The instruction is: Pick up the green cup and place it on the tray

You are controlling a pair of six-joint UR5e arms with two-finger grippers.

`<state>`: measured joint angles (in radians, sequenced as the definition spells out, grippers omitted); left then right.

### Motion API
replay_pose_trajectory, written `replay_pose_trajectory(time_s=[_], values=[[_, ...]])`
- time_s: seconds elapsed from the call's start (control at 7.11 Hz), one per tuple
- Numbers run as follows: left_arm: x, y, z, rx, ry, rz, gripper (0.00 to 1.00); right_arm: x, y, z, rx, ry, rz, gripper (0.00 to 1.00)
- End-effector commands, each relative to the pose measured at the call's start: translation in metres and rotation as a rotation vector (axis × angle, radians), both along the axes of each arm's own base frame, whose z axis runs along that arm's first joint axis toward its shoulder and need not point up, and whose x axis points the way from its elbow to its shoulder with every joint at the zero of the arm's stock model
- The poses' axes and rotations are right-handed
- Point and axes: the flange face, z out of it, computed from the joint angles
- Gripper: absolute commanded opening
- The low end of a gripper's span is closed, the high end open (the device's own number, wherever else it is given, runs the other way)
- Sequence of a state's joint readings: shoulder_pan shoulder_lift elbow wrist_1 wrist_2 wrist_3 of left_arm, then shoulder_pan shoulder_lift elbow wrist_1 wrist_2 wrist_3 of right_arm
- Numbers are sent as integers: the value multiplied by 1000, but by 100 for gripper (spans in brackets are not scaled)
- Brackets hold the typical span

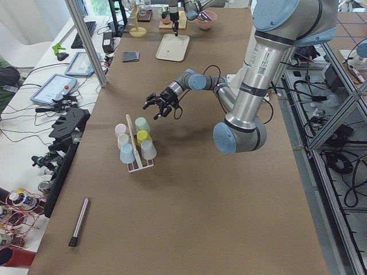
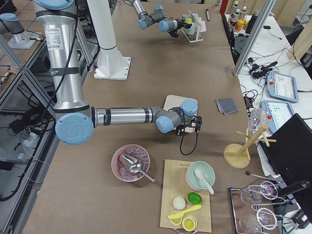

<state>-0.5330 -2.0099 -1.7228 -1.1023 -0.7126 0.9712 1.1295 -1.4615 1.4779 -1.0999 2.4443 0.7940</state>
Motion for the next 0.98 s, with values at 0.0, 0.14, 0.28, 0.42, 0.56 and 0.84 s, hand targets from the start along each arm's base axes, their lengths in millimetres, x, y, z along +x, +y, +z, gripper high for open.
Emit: replay_pose_trajectory(time_s=[0.0,0.14,0.28,0.42,0.56,0.84], values=[[3,-6,20,33,-67,-1,98,-25,-6,-62,52,-39,-31,0],[9,-11,32,55,-78,-3,98,-38,-28,-113,58,-43,-32,0],[17,-16,47,67,-79,0,98,-61,-43,-165,91,-68,-57,0],[22,-20,56,77,-91,19,98,-106,-41,-198,120,-88,-118,0],[27,-23,67,79,-89,23,98,-131,-39,-208,135,-99,-149,0],[31,-25,81,85,-105,23,98,-199,-18,-254,203,-143,-222,0]])
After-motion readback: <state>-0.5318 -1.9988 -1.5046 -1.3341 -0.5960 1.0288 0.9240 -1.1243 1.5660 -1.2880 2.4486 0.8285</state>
